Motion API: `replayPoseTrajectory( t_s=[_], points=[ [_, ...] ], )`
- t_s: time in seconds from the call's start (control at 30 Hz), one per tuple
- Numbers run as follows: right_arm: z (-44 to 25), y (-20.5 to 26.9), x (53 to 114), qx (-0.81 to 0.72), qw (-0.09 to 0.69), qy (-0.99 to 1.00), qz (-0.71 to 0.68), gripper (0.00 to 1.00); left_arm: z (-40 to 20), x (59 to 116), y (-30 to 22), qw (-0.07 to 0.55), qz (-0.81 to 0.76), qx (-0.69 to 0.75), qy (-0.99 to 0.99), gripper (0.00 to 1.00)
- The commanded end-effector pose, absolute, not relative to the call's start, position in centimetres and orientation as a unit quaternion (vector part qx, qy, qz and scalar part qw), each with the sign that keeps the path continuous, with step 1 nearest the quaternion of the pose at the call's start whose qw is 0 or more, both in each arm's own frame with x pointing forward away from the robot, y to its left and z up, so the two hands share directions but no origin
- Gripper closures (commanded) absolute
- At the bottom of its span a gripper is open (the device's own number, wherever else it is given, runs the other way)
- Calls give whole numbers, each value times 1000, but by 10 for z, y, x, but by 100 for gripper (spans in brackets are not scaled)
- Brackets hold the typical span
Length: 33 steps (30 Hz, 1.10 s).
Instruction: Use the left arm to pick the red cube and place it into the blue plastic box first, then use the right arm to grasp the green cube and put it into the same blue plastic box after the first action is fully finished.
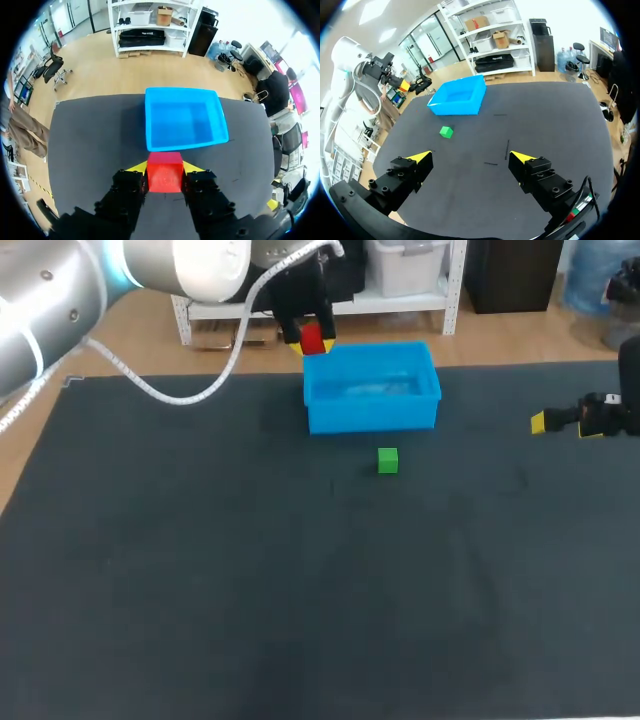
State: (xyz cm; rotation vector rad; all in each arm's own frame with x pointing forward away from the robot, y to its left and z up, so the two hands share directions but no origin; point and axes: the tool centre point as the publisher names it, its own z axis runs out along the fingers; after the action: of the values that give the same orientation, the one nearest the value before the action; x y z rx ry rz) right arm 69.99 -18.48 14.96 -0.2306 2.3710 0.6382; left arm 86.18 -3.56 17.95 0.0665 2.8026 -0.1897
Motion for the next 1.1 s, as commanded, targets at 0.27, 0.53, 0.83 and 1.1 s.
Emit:
replayPoseTrajectory(
  t_s=[0.27,0.53,0.83,1.1],
  points=[
    [150,-185,700,-88,331,907,243,0,183,879,-46,185,-89,26,978,100],
    [150,-185,700,-88,331,907,243,0,180,884,-50,199,-107,27,974,100],
    [150,-185,700,-88,331,907,243,0,168,887,-50,207,-125,21,970,100],
    [150,-185,700,-88,331,907,243,0,159,890,-48,225,-153,17,962,100]
  ],
)
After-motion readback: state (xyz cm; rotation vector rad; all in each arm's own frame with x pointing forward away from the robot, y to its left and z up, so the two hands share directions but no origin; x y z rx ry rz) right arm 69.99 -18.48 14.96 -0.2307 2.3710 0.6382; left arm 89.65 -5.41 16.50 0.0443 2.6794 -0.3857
